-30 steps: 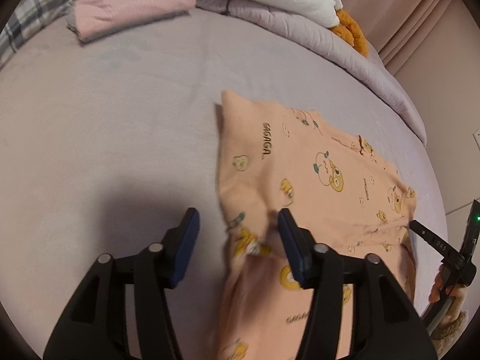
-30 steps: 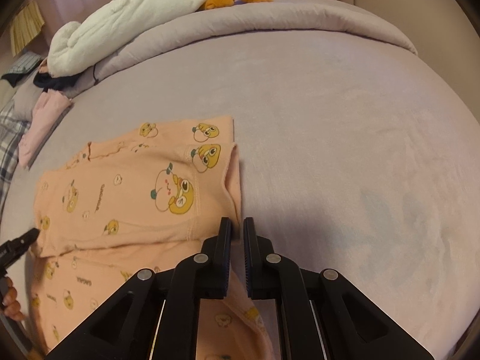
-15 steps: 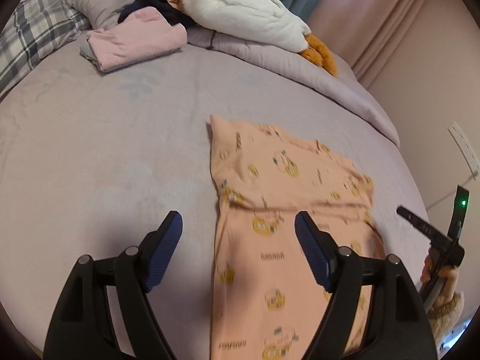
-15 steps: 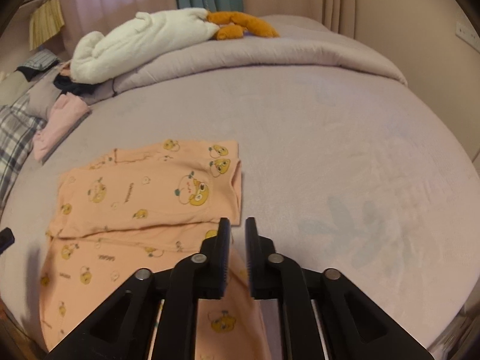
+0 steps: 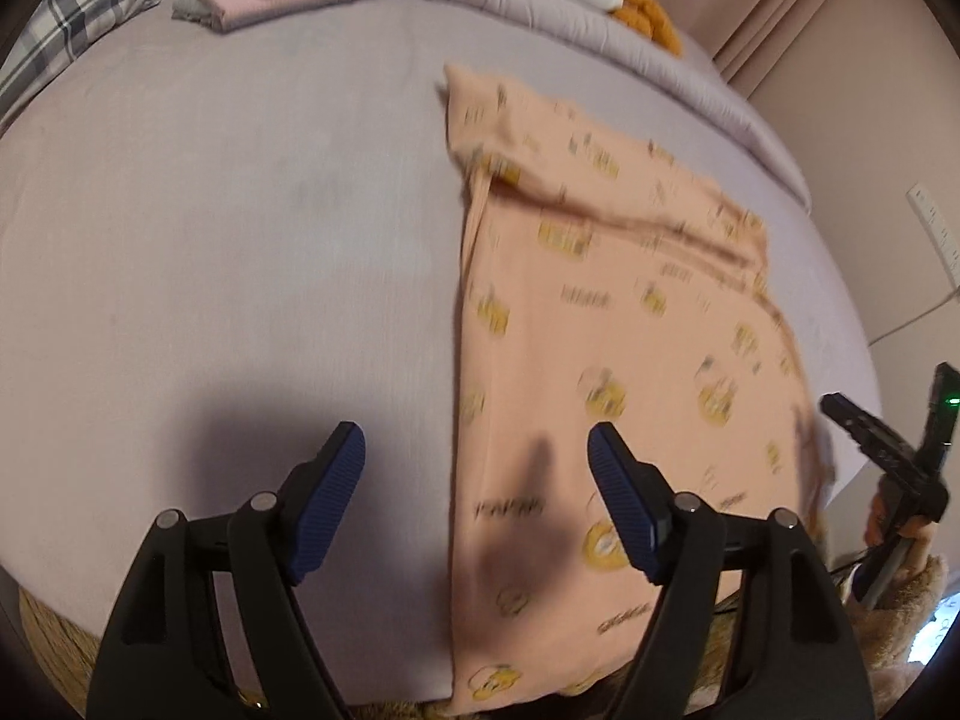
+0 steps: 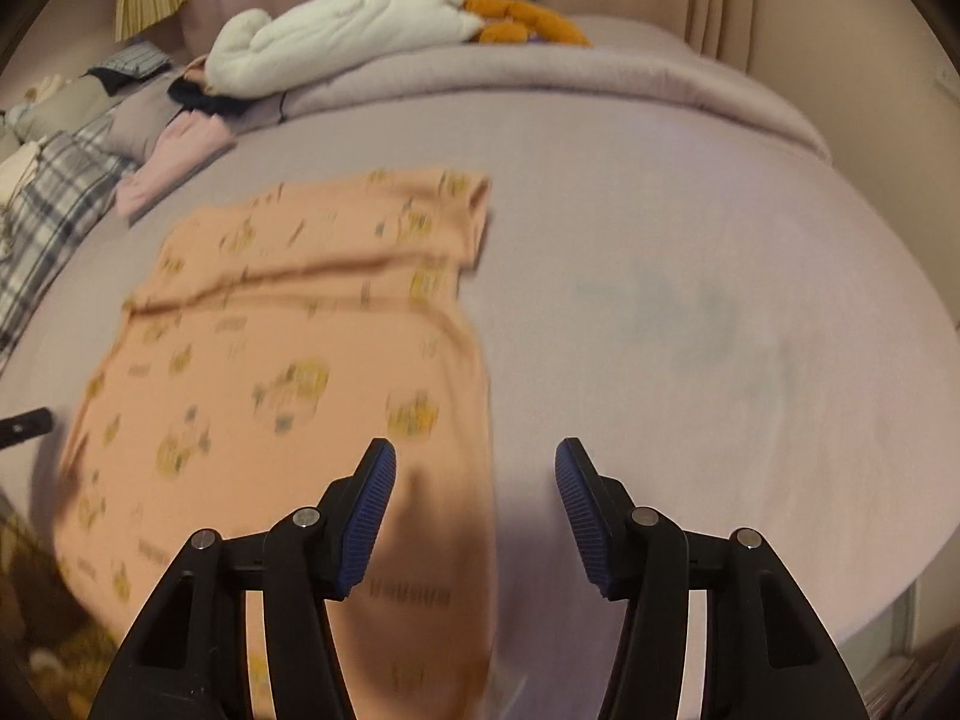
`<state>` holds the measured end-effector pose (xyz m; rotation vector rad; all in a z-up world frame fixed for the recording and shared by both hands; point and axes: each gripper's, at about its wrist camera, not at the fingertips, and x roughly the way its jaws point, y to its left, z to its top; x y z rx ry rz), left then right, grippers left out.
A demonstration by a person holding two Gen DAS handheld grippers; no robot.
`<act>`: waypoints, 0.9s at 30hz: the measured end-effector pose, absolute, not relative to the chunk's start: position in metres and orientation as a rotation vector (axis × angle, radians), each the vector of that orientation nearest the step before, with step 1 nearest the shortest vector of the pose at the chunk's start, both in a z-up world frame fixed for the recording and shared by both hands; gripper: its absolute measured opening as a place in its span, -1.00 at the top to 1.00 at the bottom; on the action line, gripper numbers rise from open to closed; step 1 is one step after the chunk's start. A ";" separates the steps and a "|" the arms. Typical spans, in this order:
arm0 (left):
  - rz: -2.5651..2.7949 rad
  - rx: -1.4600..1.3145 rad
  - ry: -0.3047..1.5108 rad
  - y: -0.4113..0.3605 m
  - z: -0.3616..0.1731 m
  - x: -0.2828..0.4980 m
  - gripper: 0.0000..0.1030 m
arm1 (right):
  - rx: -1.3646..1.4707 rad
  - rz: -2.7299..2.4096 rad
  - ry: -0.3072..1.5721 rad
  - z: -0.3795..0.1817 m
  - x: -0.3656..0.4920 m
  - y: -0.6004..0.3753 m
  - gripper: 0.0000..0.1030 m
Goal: Fold small clothes
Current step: 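Grasp the sleepsuit hem with the left gripper while the right gripper grasps beside it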
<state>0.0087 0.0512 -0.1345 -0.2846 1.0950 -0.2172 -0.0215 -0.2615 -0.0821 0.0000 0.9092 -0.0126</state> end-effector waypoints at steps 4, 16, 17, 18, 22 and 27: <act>-0.180 -0.238 1.083 0.043 -0.140 0.000 -0.47 | 0.006 0.003 0.927 -0.095 -0.040 -0.259 -0.08; -0.261 -0.296 1.141 0.031 -0.146 -0.016 -0.07 | 0.056 0.046 0.983 -0.112 -0.062 -0.255 0.32; -0.269 -0.310 1.146 0.029 -0.147 -0.018 -0.07 | 0.048 0.056 0.986 -0.112 -0.063 -0.252 0.40; -0.278 -0.324 1.149 0.027 -0.147 -0.019 -0.07 | 0.042 0.063 0.986 -0.112 -0.063 -0.250 0.52; -0.352 -0.362 1.166 0.017 -0.150 -0.023 0.53 | 0.051 0.077 0.976 -0.114 -0.060 -0.241 0.80; -0.330 -0.387 1.156 0.018 -0.150 -0.024 0.88 | 0.098 0.155 0.941 -0.102 -0.058 -0.234 0.85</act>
